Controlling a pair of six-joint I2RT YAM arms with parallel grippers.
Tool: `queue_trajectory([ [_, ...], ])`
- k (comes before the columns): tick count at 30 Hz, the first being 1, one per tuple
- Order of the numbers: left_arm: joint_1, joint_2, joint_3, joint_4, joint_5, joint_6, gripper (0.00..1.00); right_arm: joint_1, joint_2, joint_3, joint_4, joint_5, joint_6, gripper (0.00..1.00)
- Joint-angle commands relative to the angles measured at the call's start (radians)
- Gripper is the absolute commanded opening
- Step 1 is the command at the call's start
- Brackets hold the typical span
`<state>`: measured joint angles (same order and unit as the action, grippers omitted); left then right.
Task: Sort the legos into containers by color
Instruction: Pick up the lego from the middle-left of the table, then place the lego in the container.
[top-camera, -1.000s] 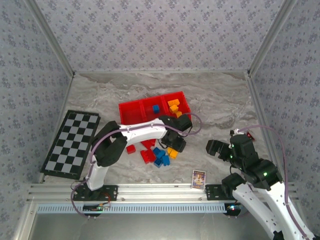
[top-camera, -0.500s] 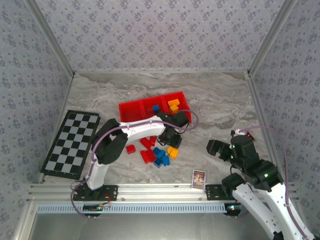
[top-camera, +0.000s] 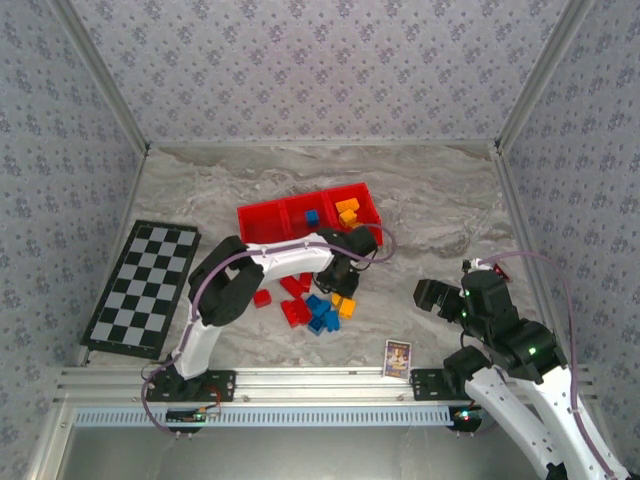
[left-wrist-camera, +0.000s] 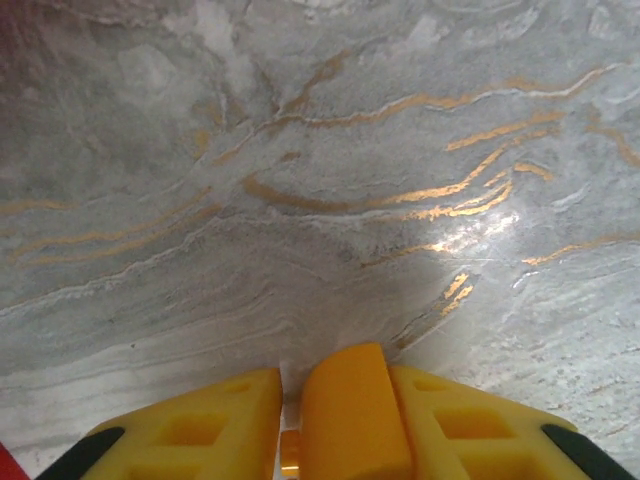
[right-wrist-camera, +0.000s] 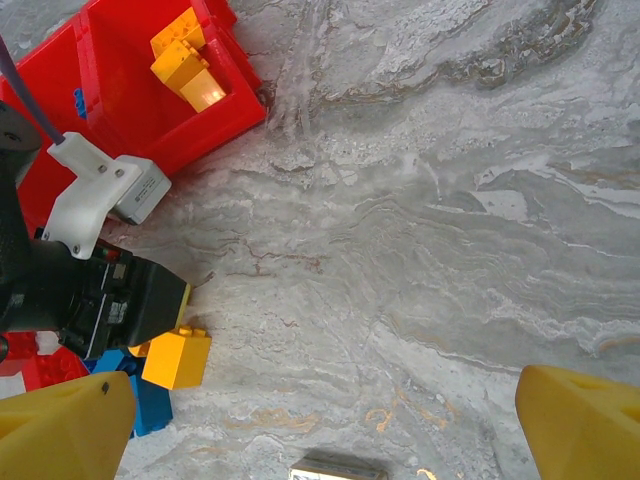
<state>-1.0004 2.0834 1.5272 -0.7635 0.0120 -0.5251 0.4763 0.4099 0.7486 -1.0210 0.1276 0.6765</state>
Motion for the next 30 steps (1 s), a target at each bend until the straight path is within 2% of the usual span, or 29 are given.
queue_trajectory([
  [1,0.004,0.033,0.012,-0.036,0.024,0.008,0.27,0.005,-0.010,-0.001,-0.016,0.019,0.015,1.00],
  [7,0.006,0.009,0.009,-0.032,0.015,0.007,0.20,0.007,-0.011,-0.002,-0.015,0.017,0.014,1.00],
  [15,0.007,-0.065,0.091,-0.108,-0.064,0.043,0.17,0.006,-0.011,-0.003,-0.015,0.014,0.013,1.00],
  [22,0.010,-0.104,0.227,-0.119,-0.141,0.096,0.15,0.005,-0.012,-0.002,-0.015,0.014,0.013,1.00],
  [30,0.054,-0.027,0.452,-0.054,-0.245,0.168,0.16,0.006,-0.013,0.005,-0.021,0.015,0.022,1.00],
])
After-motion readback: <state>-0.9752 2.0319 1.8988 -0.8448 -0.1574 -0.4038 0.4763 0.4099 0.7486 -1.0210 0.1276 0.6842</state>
